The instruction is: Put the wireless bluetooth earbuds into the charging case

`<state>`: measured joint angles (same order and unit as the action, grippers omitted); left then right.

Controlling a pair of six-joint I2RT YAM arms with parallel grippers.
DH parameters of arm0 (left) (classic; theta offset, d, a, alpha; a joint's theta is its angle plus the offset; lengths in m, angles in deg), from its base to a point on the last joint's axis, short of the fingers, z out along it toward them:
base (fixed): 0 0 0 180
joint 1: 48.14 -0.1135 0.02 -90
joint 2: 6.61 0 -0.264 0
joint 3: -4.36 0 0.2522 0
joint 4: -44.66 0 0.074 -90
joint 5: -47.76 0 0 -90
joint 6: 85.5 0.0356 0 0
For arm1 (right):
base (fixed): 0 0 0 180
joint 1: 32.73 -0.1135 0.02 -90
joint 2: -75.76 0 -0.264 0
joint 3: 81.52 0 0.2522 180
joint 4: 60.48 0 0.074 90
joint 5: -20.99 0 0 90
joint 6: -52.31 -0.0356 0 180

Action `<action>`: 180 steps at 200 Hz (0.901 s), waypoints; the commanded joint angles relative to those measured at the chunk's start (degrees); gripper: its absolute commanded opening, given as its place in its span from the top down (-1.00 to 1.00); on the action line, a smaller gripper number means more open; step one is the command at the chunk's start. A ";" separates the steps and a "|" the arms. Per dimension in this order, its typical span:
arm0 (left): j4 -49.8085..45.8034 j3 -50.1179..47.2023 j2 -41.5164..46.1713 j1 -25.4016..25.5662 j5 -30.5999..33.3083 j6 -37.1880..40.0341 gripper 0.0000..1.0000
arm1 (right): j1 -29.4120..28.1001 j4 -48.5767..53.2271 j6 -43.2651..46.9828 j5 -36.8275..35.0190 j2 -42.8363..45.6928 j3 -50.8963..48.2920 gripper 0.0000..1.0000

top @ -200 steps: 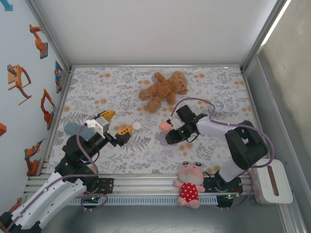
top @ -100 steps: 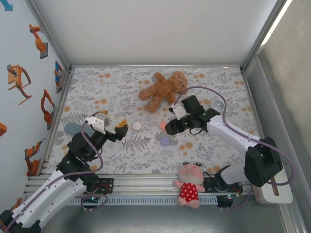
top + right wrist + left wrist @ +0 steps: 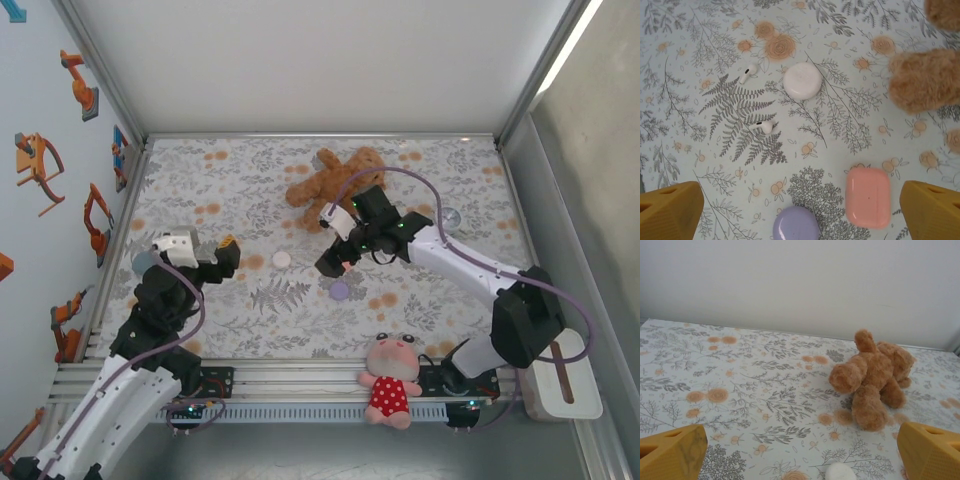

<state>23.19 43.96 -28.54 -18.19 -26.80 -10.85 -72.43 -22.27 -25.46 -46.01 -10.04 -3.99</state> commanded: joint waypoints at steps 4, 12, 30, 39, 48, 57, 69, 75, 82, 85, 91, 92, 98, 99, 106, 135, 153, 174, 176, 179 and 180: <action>-3.16 0.50 1.36 -0.81 0.49 -3.71 -0.93 | -0.75 -1.78 13.17 1.56 -3.61 4.26 -0.99; -4.12 0.52 1.67 -0.89 0.91 -3.72 -0.93 | -0.82 -0.97 16.35 1.90 -5.16 5.65 -0.99; -6.29 0.68 2.53 -0.99 2.22 -4.00 -0.93 | -0.86 2.70 24.62 2.99 -9.07 9.50 -0.99; -7.53 0.86 3.01 -0.98 2.74 -4.45 -0.93 | -1.01 4.96 28.90 3.05 -11.21 11.57 -0.99; -8.51 1.12 3.53 -1.02 2.91 -4.72 -0.93 | -1.26 7.08 32.35 2.80 -13.42 13.71 -0.99; -9.49 1.31 4.10 -1.00 3.05 -4.92 -0.93 | -1.58 9.17 35.21 2.66 -15.54 15.94 -0.99; -10.44 1.32 5.00 -1.04 3.37 -5.04 -0.93 | -1.95 10.76 37.36 2.32 -18.21 18.70 -0.99; -10.78 1.31 5.53 -1.04 3.49 -5.04 -0.93 | -2.14 11.64 38.44 2.12 -19.51 20.04 -0.99; -11.18 1.35 6.21 -1.06 3.77 -4.97 -0.93 | -2.58 12.27 39.67 1.51 -21.00 21.35 -0.99; -11.45 1.32 6.48 -1.10 3.88 -4.95 -0.93 | -2.76 12.44 40.09 0.92 -21.59 21.81 -0.99; -11.78 1.28 6.98 -1.04 4.13 -4.95 -0.93 | -3.19 12.95 41.05 -0.06 -22.81 22.88 -0.99; -11.84 1.30 7.07 -1.04 4.19 -4.90 -0.93 | -3.28 13.02 41.13 -0.15 -23.04 23.11 -0.99; -12.33 1.27 7.43 -1.04 4.45 -5.02 -0.93 | -3.68 13.71 41.99 -0.92 -24.28 24.34 -0.99; -12.42 1.29 7.43 -1.04 4.48 -5.03 -0.93 | -3.74 13.79 42.04 -1.02 -24.48 24.54 -0.99; -12.83 1.31 7.43 -1.05 4.69 -5.10 -0.93 | -4.02 14.33 42.09 -1.44 -25.86 25.96 -0.99; -14.52 1.29 10.75 -1.05 4.86 -5.72 -0.93 | -4.99 15.02 41.91 -2.26 -30.69 30.23 -0.97; -15.54 1.40 11.31 -1.06 5.10 -5.92 -0.93 | -5.46 14.90 41.06 -2.97 -33.28 32.18 -0.93; -16.56 1.54 11.78 -1.09 5.21 -6.09 -0.93 | -5.98 15.08 39.99 -4.03 -35.92 34.31 -0.88; -16.58 1.52 11.81 -1.05 5.30 -6.16 -0.93 | -6.06 15.12 39.92 -4.20 -36.15 34.49 -0.88; -16.67 1.49 11.92 -1.06 5.38 -6.18 -0.93 | -6.15 15.18 39.83 -4.38 -36.47 34.76 -0.88; -16.65 1.49 11.96 -1.05 5.34 -6.22 -0.93 | -6.16 15.19 39.81 -4.51 -36.60 34.85 -0.88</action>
<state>8.51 44.03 -17.61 -18.93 -22.43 -15.88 -77.94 -8.96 14.45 -48.59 -44.60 27.79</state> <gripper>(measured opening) 0.965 0.942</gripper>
